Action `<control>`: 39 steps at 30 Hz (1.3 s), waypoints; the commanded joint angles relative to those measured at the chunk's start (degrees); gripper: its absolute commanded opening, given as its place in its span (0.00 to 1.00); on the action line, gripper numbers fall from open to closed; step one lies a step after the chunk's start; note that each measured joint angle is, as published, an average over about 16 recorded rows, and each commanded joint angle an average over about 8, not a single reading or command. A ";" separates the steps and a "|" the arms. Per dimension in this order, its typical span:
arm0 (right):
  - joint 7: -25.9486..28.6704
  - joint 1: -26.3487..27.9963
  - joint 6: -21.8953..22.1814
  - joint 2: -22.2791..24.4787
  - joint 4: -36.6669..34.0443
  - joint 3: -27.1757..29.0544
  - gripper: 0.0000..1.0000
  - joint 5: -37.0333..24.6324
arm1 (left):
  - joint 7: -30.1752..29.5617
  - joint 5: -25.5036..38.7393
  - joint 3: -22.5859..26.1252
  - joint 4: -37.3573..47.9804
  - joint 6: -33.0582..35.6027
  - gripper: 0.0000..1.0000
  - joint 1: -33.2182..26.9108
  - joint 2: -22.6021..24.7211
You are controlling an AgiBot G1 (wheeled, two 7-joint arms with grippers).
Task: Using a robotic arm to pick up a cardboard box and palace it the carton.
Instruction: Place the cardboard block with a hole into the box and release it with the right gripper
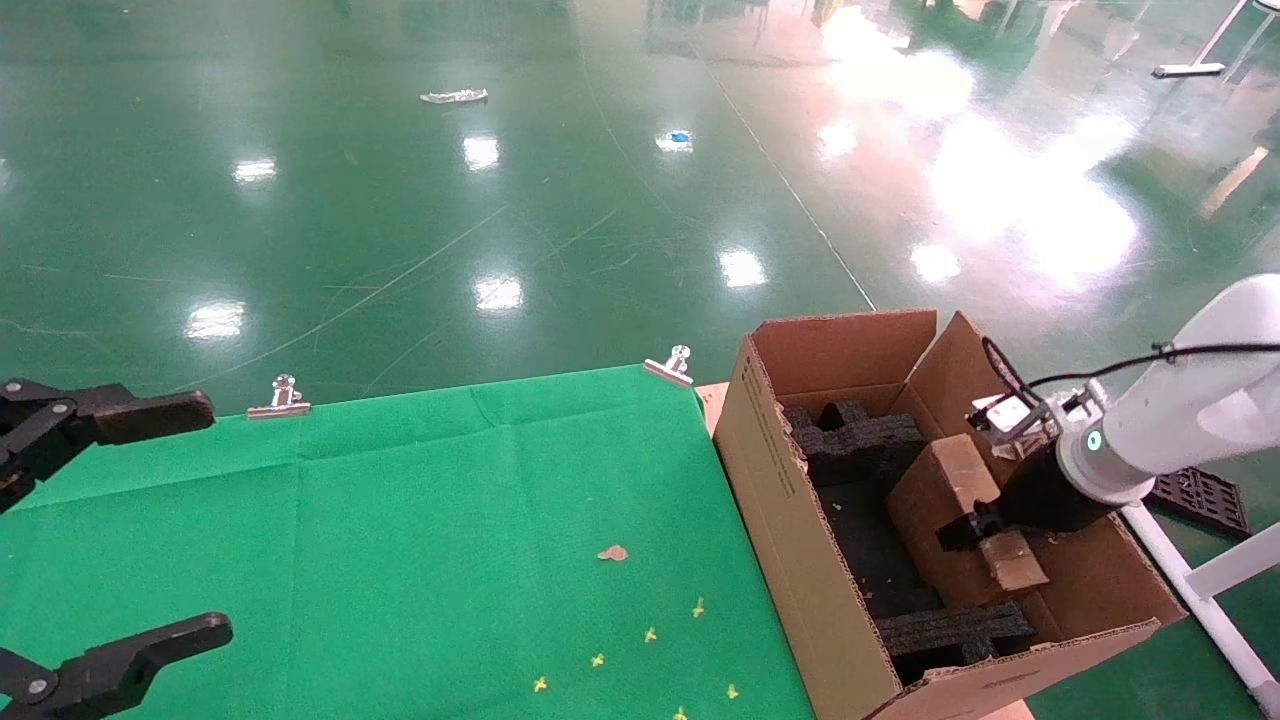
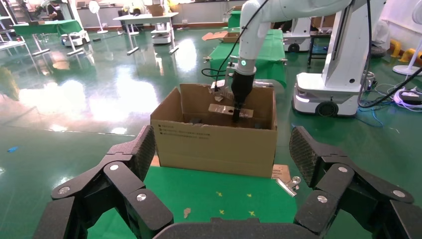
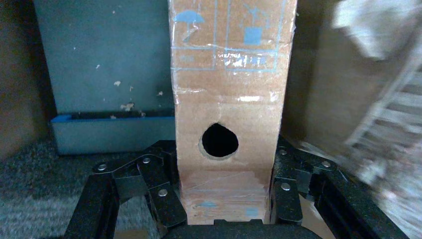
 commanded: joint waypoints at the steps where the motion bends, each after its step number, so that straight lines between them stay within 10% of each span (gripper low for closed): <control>1: -0.97 -1.44 1.56 -0.05 -0.39 0.68 0.10 1.06 | 0.00 0.00 0.01 0.00 0.00 1.00 0.00 0.00; 9: -3.91 -1.60 0.44 -0.06 -2.90 1.55 1.00 2.41 | 0.02 -0.02 0.03 0.00 -0.01 1.00 -0.01 -0.01; 39: -7.50 2.03 -2.24 -3.49 -9.09 1.13 1.00 1.54 | 0.06 -0.09 0.13 0.00 -0.06 1.00 -0.03 -0.05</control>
